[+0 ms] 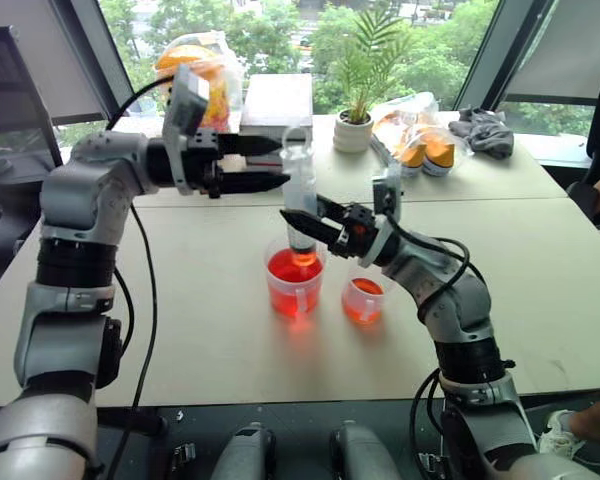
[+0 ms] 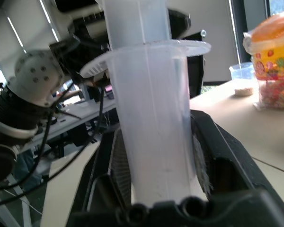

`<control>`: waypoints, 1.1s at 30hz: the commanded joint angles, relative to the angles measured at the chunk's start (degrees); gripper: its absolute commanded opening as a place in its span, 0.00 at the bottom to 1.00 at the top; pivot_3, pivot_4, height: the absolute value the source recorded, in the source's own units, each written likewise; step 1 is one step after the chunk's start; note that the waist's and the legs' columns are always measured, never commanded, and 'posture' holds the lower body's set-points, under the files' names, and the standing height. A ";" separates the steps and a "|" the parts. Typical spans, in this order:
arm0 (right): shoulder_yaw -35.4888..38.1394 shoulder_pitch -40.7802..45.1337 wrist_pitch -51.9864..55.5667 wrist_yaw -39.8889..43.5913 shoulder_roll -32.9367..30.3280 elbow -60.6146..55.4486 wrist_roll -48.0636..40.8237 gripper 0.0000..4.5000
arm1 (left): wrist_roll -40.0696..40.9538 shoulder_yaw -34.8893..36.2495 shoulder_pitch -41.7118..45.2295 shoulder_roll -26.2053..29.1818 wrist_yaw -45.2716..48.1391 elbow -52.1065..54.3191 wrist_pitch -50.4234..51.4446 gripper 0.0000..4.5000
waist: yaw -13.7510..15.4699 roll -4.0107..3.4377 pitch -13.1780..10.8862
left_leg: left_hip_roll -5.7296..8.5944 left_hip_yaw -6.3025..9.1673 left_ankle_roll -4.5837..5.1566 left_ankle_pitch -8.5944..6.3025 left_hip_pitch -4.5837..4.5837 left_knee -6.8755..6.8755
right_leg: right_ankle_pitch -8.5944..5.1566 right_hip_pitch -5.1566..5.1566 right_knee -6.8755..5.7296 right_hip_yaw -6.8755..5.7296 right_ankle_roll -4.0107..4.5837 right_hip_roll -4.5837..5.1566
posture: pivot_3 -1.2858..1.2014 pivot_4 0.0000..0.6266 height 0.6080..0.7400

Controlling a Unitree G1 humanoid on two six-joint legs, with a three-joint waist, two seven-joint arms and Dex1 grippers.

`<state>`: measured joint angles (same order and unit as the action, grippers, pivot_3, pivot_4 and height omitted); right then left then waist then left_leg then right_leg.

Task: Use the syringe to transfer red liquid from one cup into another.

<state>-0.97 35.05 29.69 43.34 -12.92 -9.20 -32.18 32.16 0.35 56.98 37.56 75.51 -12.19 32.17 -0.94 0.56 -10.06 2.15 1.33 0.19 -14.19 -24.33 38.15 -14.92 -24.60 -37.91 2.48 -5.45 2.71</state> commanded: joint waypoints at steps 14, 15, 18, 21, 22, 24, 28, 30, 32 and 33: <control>17.47 -1.20 8.54 -12.96 -11.54 -17.71 -13.29 0.31 | -0.74 -0.56 0.91 -4.13 -0.98 0.14 -1.34 0.74 | 0.33 -0.01 0.00 | 0.02 0.02 0.01 -0.01 -0.05 -0.02 | 0.00 0.04 0.11 -0.04 0.00 0.06 | 0.52 0.24 1.00; 17.68 -3.73 8.18 -12.92 -12.36 -18.56 -12.89 0.31 | -0.90 -0.87 1.52 -4.94 -0.80 -0.51 -1.75 0.74 | 0.34 0.00 0.00 | 0.01 0.01 0.01 -0.01 -0.05 -0.02 | 0.00 0.05 0.15 -0.03 0.00 0.05 | 0.52 0.24 1.00; 16.51 -9.81 6.30 -12.53 -13.17 -20.35 -10.88 0.31 | -1.44 -1.62 3.60 -7.16 -0.36 -2.61 -2.77 0.74 | 0.02 0.00 0.00 | 0.02 -0.04 0.03 0.00 -0.04 -0.02 | 0.00 0.08 0.14 0.00 0.00 0.04 | 0.52 0.24 1.00; 14.53 -14.89 3.53 -12.48 -12.15 -20.97 -8.59 0.31 | -2.03 -2.07 6.89 -11.03 -1.16 -5.68 -4.13 0.74 | 0.00 -0.01 0.00 | 0.00 -0.07 0.03 0.00 -0.02 -0.01 | 0.00 0.06 0.10 0.03 0.00 -0.03 | 0.52 0.24 1.00; 13.81 -16.06 2.49 -12.40 -11.89 -20.91 -7.69 0.31 | -2.84 -2.56 7.93 -12.46 -1.48 -6.75 -5.39 0.74 | 0.11 0.00 0.00 | 0.00 -0.06 0.03 0.00 -0.02 -0.01 | 0.00 0.06 0.09 0.02 -0.01 -0.04 | 0.52 0.24 1.00; 12.94 -16.94 1.23 -12.61 -11.63 -20.75 -6.82 0.31 | -4.12 -3.04 9.32 -14.28 -1.73 -8.49 -7.18 0.74 | 0.13 0.00 0.00 | 0.00 -0.07 0.04 0.01 -0.03 0.01 | -0.01 0.07 0.09 0.01 -0.01 -0.06 | 0.52 0.24 1.00; 11.62 -18.04 -0.48 -13.03 -11.65 -20.80 -5.32 0.31 | -3.61 -3.00 13.59 -18.78 -2.51 -11.84 -6.35 0.74 | 0.18 0.02 -0.01 | 0.01 -0.11 0.04 0.01 -0.03 0.04 | -0.01 0.07 0.09 -0.01 -0.01 -0.07 | 0.52 0.24 1.00; 11.00 -18.78 -0.91 -12.99 -11.77 -21.22 -4.93 0.31 | -4.37 -3.28 15.71 -21.43 -3.44 -13.97 -7.72 0.74 | 0.23 0.02 -0.01 | 0.01 -0.11 0.04 0.01 -0.03 0.04 | -0.01 0.07 0.09 -0.02 -0.02 -0.11 | 0.52 0.24 1.00; 10.52 -19.15 -1.28 -13.12 -11.83 -21.52 -4.60 0.31 | -5.29 -3.63 17.27 -23.61 -3.92 -16.22 -9.17 0.74 | 0.33 0.02 -0.02 | 0.01 -0.08 0.04 0.01 -0.05 0.04 | -0.02 0.08 0.12 -0.06 -0.03 -0.15 | 0.52 0.24 1.00; 10.35 -19.24 -1.39 -13.19 -11.93 -21.65 -4.49 0.31 | -5.42 -3.57 17.80 -24.36 -3.88 -17.06 -9.44 0.74 | 0.28 0.02 -0.02 | 0.02 -0.10 0.05 0.00 -0.05 0.04 | -0.02 0.08 0.12 -0.05 -0.03 -0.14 | 0.52 0.24 1.00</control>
<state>8.98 15.70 29.92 30.25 -24.66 -27.87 -36.76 27.08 -3.50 73.02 13.83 71.96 -28.55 24.26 -0.66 0.58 -10.08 2.17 1.23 0.23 -14.19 -24.37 38.19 -14.94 -24.52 -37.79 2.44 -5.49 2.57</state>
